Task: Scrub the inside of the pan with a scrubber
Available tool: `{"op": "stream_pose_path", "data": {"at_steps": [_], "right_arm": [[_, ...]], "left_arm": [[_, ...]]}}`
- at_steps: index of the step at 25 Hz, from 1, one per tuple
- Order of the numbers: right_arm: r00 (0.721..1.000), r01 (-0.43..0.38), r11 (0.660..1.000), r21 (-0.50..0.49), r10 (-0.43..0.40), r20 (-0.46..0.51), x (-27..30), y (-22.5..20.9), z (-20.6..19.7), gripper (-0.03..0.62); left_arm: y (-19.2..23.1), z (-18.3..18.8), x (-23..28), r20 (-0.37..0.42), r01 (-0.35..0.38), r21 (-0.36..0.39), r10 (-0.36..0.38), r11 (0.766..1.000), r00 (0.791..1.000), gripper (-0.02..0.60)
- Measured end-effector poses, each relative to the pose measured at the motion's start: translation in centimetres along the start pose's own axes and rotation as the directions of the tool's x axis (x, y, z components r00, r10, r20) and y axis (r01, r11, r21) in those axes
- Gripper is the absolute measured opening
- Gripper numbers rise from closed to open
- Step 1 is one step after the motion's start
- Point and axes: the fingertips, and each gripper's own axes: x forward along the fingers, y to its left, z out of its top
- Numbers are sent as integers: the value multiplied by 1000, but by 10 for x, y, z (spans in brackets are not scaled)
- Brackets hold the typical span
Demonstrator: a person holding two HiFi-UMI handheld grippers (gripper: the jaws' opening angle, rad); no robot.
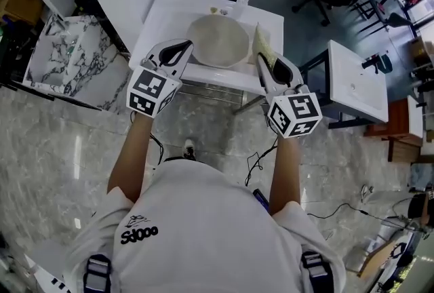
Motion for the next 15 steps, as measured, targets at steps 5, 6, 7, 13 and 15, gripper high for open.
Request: {"op": "stream_pose_path", "data": {"at_steps": [5,6,7,13,15], "right_arm": [[1000,17,1000,10,-17,-14,24,-2,-2,81],[1000,20,1000,12,-20,-17,27,-3,-2,81],[1000,22,1000,13,-22,-19,30,-3,-2,81],[998,31,999,15,-31,-47,44,-4,-10,81],[998,37,999,28,-35,-53,50,-6,-13,81]], "left_arm": [[21,-7,11,-3,16,-10,-16,1000,1000,0],[24,-8,13,-2,20,-14,-20,1000,1000,0],[28,-9,15,-2,23,-18,-23,1000,1000,0],[37,-13,21,-2,33,-27,-33,999,999,0],[41,-17,24,-7,33,-34,-33,999,999,0]]}}
